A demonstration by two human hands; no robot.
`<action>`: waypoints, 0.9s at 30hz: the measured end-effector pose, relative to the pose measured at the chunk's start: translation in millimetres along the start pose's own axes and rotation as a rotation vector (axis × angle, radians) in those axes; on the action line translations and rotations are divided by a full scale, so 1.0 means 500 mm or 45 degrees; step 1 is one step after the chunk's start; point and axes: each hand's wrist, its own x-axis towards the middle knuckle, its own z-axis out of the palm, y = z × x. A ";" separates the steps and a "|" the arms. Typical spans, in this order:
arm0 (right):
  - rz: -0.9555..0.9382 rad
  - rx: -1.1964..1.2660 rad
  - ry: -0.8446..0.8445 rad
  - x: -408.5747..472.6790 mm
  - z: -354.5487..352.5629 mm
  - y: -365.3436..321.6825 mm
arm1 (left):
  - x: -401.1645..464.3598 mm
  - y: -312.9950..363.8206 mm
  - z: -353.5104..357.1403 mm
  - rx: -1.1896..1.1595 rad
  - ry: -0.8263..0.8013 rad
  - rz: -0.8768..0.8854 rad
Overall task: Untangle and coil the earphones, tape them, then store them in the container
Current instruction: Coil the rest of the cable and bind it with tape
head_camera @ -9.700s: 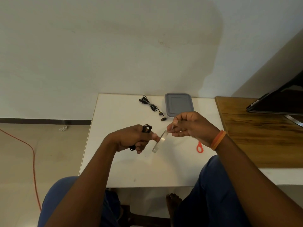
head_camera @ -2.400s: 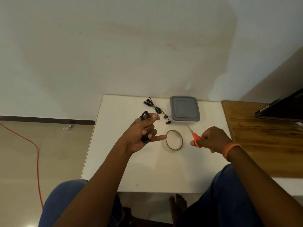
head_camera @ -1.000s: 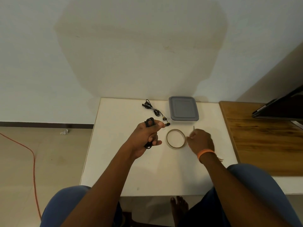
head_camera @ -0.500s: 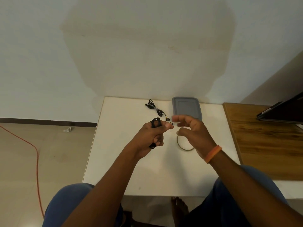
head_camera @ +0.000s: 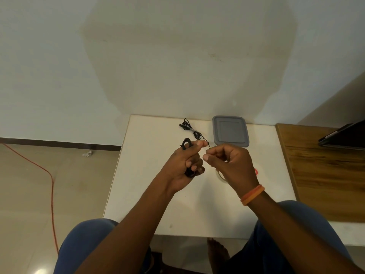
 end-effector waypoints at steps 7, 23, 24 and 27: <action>0.373 0.104 -0.083 0.002 0.005 -0.010 | 0.005 -0.003 -0.003 0.014 0.097 0.041; 0.556 0.155 -0.081 0.024 -0.003 0.007 | 0.016 -0.013 -0.007 0.565 0.197 0.250; 0.467 0.189 -0.097 0.025 -0.006 0.006 | 0.014 -0.011 -0.007 0.537 0.200 0.247; 0.335 0.382 -0.145 0.022 -0.011 -0.002 | 0.013 -0.004 -0.006 0.394 0.223 0.221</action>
